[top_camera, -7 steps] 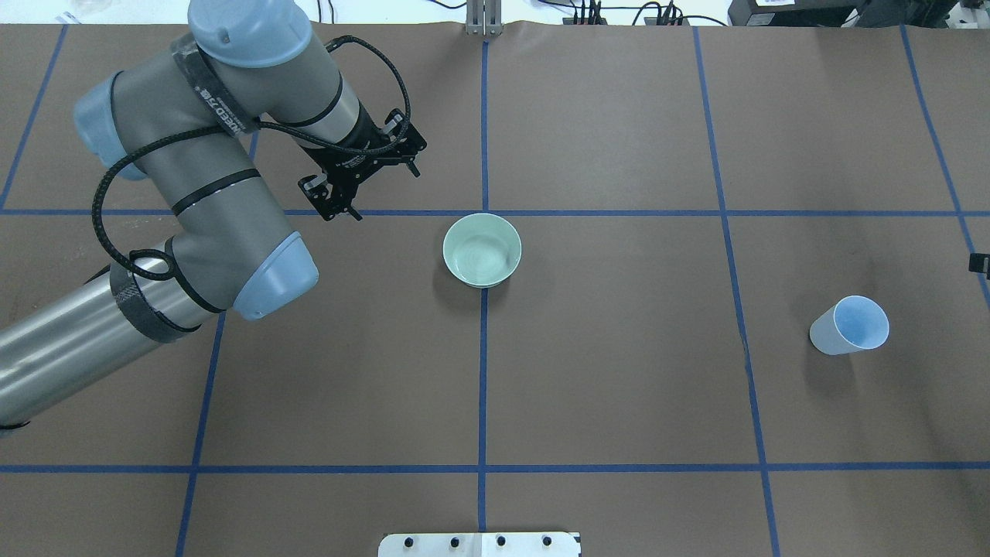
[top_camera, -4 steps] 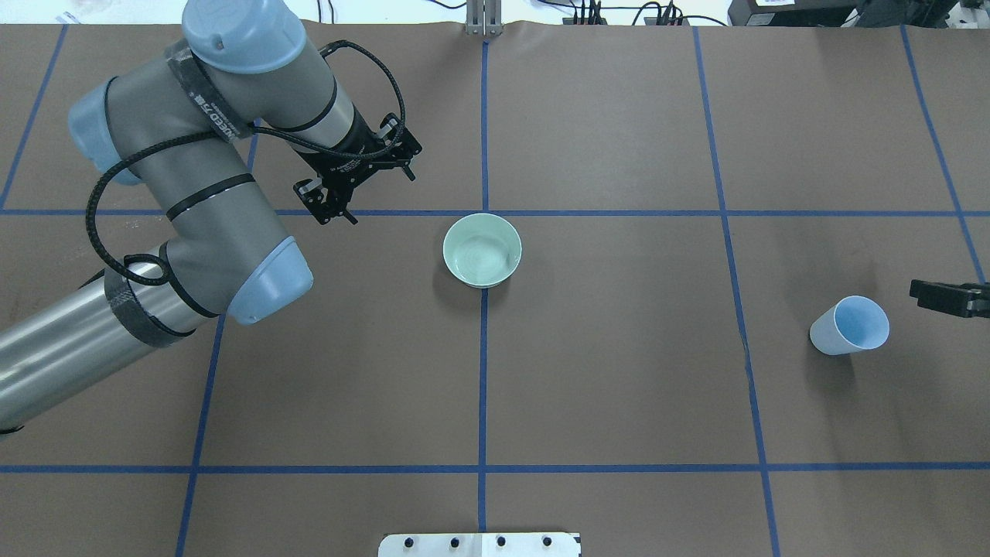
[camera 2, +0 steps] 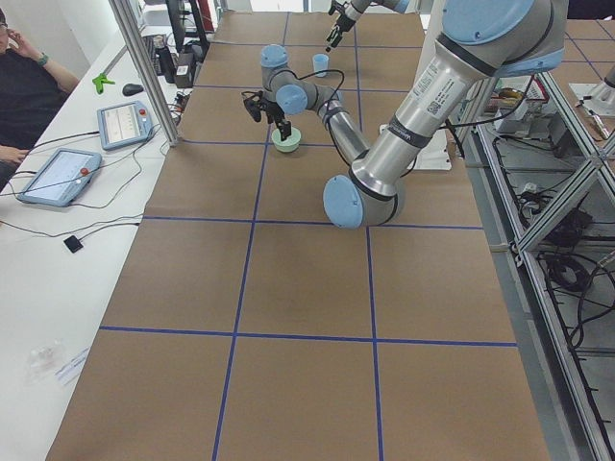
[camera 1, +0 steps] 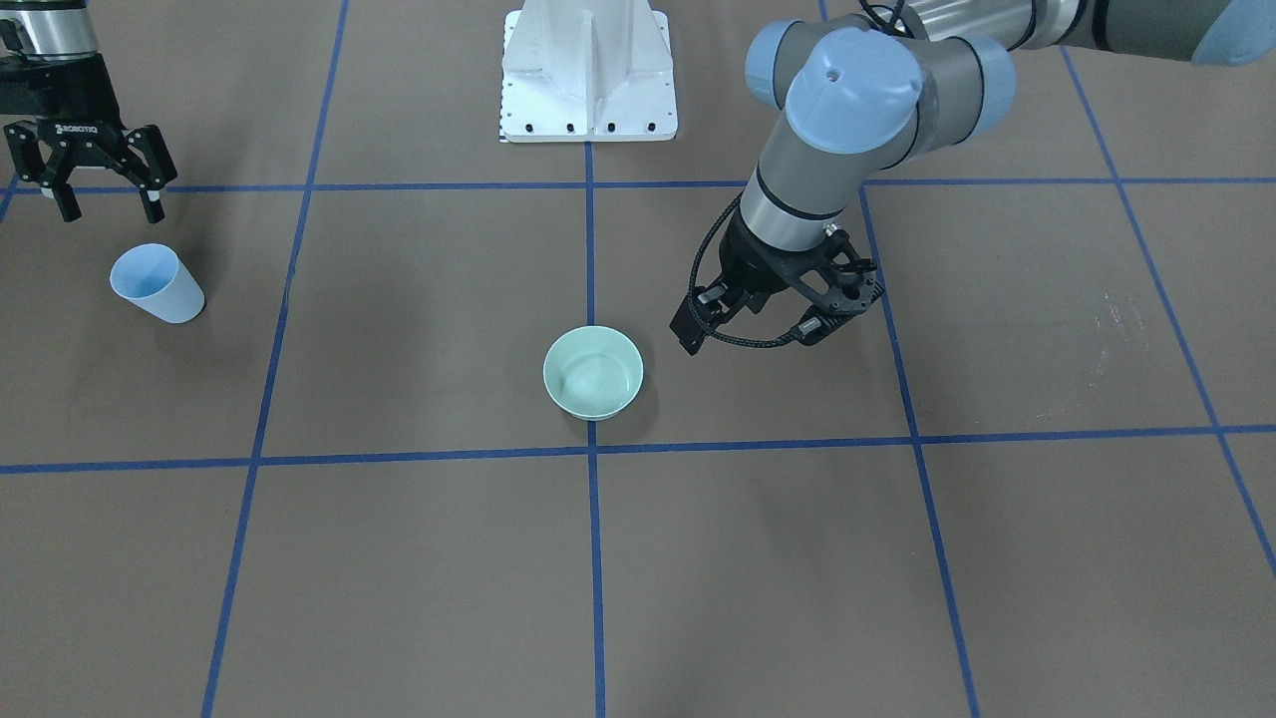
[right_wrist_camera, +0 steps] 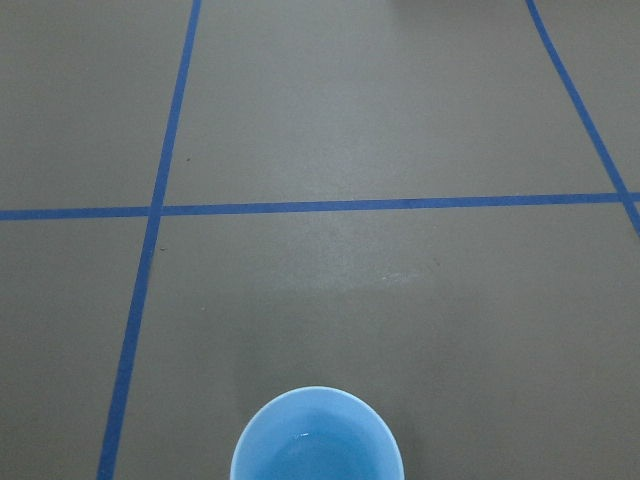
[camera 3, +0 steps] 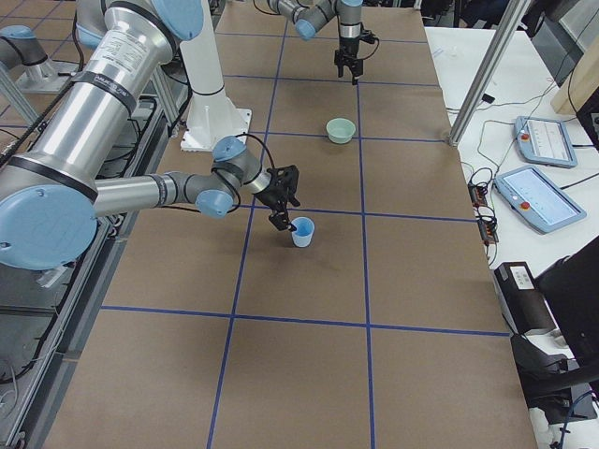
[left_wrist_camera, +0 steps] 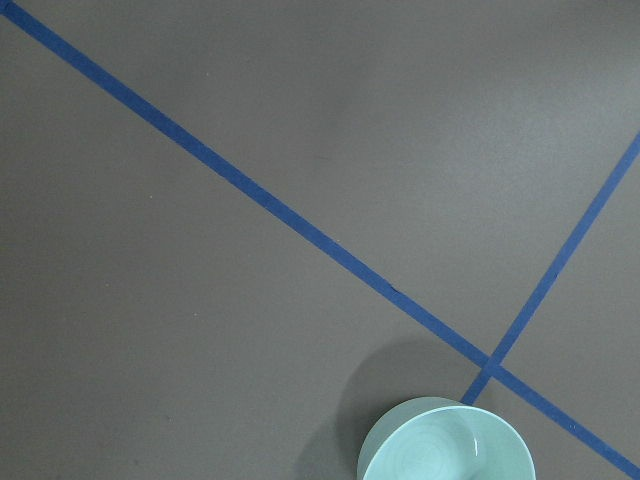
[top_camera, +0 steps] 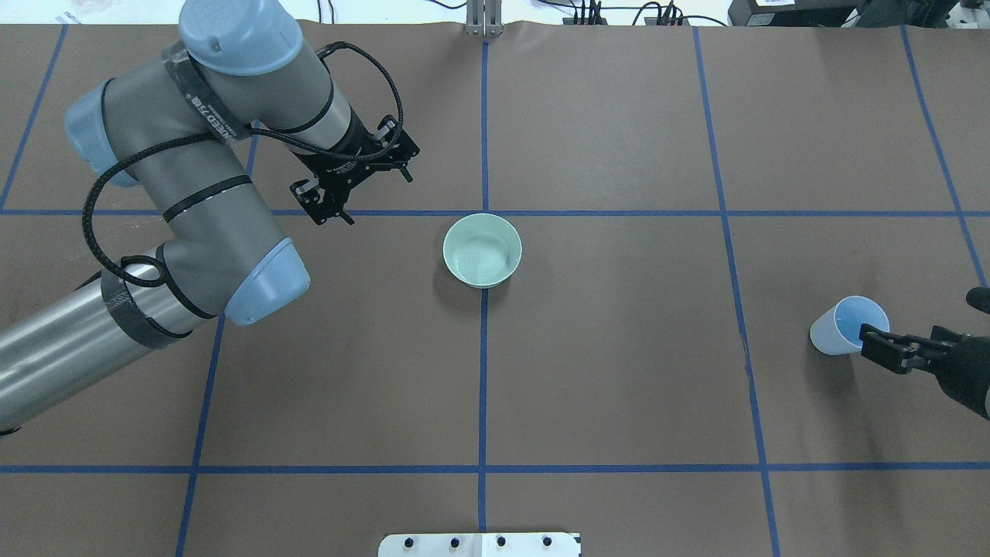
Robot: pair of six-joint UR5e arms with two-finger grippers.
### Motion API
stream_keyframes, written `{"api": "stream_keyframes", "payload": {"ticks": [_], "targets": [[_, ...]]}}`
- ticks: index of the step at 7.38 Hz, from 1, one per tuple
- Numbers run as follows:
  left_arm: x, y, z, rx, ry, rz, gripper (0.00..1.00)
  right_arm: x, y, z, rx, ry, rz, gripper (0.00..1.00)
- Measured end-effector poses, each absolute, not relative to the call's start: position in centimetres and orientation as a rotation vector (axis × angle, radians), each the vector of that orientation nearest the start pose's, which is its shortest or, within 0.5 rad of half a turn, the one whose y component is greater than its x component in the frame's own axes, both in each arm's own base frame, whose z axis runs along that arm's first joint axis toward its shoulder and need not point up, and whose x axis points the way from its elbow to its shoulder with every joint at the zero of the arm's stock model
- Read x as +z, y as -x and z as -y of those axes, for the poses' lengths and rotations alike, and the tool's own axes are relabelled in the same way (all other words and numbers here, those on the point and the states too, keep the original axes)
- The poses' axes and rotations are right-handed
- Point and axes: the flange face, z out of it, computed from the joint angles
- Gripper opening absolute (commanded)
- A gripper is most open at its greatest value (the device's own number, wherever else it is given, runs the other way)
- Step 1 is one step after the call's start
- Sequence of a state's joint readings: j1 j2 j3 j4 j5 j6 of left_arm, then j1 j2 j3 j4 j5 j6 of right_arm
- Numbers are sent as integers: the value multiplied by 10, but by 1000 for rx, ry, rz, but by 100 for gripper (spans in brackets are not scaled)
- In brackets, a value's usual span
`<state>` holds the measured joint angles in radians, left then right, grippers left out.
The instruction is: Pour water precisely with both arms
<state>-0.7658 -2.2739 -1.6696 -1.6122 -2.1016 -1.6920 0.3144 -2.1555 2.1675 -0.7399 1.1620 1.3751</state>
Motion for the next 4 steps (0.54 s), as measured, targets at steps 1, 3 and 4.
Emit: {"api": "stream_keyframes", "payload": {"ticks": [1,3,4], "targets": [[194,-429,529,-589,213,-946,100,502,240,241,291,-606,700,100],[198,-428,527,-585,214,-943,100,529,265,223,302,-662,652,100],[200,-429,526,-584,217,-940,100,546,275,221,307,-689,632,100]]}}
